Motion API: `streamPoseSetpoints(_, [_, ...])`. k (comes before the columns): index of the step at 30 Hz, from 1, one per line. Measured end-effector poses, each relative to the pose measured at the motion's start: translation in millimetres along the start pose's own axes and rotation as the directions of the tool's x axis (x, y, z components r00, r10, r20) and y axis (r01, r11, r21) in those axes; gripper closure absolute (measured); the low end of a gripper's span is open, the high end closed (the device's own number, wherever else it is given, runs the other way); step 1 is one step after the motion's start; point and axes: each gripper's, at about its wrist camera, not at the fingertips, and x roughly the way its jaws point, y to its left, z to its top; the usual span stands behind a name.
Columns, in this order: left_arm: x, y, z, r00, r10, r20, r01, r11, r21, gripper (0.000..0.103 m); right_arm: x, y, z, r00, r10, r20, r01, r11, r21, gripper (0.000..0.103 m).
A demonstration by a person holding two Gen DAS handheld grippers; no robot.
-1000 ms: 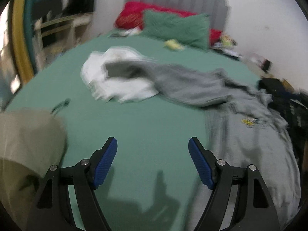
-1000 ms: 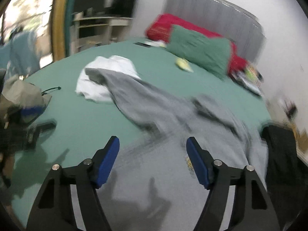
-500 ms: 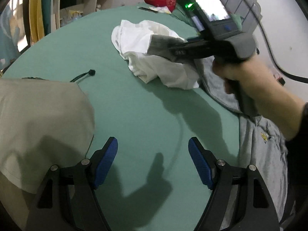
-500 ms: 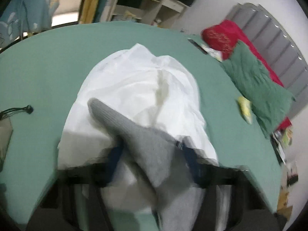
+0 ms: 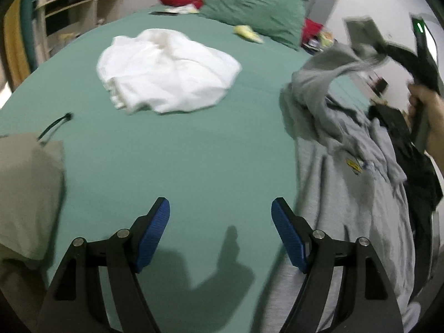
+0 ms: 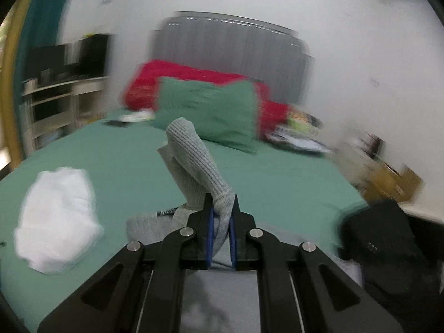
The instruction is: Fold large clothes
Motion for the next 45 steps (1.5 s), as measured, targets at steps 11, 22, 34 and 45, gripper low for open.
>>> streamPoseSetpoints(11, [38,-67,-38,0.981,-0.136,-0.138,0.156,0.977,0.143,0.032,10,-184,-192,0.943,0.003,-0.331,0.096,0.955,0.282,0.094])
streamPoseSetpoints(22, [52,-70,-50,0.98,-0.087,-0.179,0.116,0.98,0.161,0.038,-2,-225,-177,0.928,-0.136,-0.347,0.274,0.88,0.389,0.086])
streamPoseSetpoints(34, [13,-45,-20,0.989,-0.133,-0.069,0.139,0.984,0.107,0.038,-66,-173,-157,0.947,-0.223,-0.231,0.28,0.926,0.253,0.04])
streamPoseSetpoints(45, [21,-12,2,0.999,-0.008,-0.052,0.01,0.999,0.038,0.038,86,94,-108,0.819,0.369,-0.44,-0.33,0.93,0.165,0.04])
